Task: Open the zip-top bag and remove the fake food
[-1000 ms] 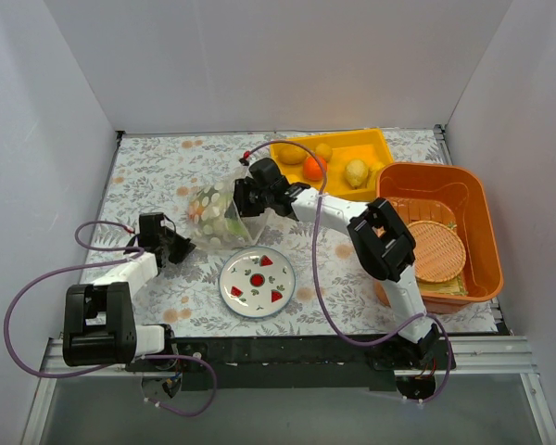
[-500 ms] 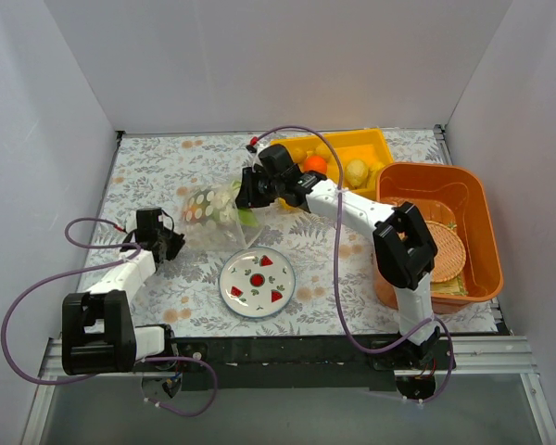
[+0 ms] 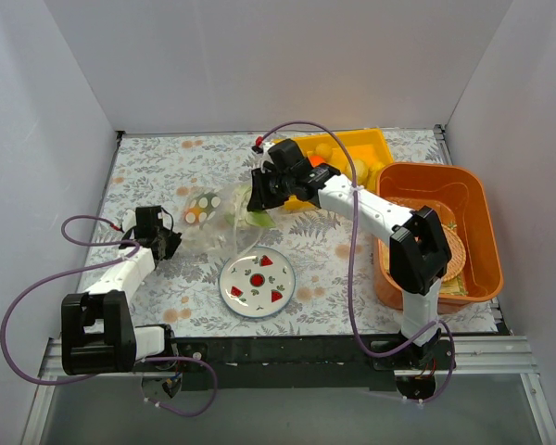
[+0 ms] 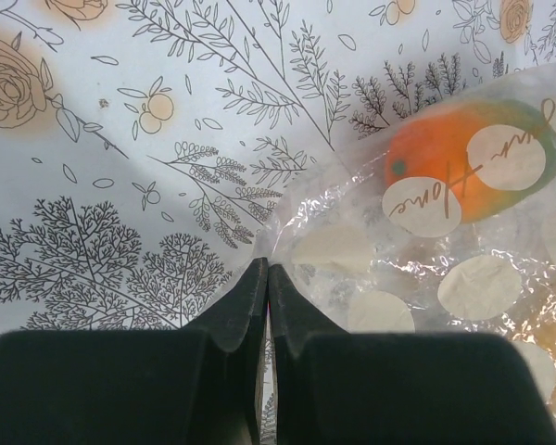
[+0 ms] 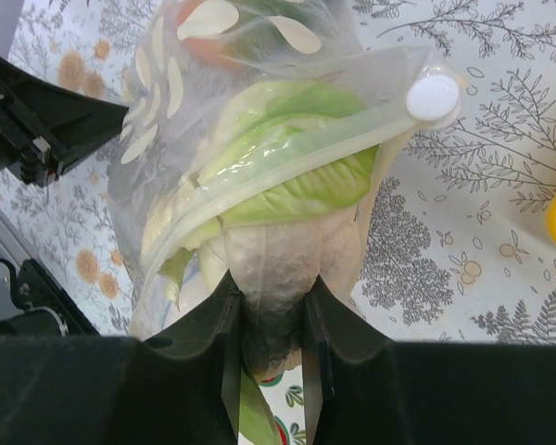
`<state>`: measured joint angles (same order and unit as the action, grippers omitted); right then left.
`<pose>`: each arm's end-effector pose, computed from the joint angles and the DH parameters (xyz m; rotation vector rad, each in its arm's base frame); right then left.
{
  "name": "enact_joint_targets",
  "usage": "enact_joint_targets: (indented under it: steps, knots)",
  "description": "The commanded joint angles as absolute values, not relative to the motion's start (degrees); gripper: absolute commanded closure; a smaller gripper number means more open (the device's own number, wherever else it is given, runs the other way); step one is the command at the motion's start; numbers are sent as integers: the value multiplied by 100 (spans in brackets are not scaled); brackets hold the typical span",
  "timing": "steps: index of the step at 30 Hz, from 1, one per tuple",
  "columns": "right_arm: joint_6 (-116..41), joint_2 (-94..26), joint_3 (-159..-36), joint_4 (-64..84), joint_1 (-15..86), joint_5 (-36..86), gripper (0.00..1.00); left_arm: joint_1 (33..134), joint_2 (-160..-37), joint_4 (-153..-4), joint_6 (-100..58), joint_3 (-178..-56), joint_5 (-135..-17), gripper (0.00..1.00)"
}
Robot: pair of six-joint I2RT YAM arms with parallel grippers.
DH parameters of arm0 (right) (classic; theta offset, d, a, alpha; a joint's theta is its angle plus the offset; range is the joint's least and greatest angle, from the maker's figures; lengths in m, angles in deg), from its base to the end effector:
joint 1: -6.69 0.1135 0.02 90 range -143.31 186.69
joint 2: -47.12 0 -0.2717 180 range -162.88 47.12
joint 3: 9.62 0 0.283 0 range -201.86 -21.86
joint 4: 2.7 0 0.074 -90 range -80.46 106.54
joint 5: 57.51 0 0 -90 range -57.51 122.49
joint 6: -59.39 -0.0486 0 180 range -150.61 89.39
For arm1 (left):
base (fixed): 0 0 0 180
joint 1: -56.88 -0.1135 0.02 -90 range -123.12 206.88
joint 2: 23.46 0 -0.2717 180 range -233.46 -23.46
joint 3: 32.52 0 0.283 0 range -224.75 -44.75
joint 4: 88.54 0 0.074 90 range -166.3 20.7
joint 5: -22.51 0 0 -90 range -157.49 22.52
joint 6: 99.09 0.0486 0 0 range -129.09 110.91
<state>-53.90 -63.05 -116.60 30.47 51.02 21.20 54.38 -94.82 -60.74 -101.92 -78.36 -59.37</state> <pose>0.3469 0.3522 0.2807 -0.5397 2.2690 0.8466 0.2609 0.0183 0.1511 -1.9276 1.6749 -0.4724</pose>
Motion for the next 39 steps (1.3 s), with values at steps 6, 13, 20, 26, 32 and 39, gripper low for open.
enact_joint_targets:
  steps: [6,13,20,26,32,39]
  knots:
    - [-4363,-5799,-12205,4056,4993,1702,99,5433,-9369,-5863,-10155,-8184,-5509,100]
    - [-3747,-5738,-12320,4662,4949,1465,99,5407,-9509,-5802,-10085,-8430,-5342,100]
    - [-3202,-5527,-12031,4796,4905,887,99,5310,-9720,-5784,-9962,-8676,-5237,100]
    - [-3131,-5237,-11836,4601,4739,568,99,5214,-9878,-5766,-9926,-8712,-5210,100]
    - [-3298,-5052,-11933,4637,4090,962,99,5161,-9747,-5705,-9874,-8685,-5219,100]
    - [-3842,-5394,-12398,4584,3262,2508,99,5161,-9580,-5679,-9821,-8650,-5359,100]
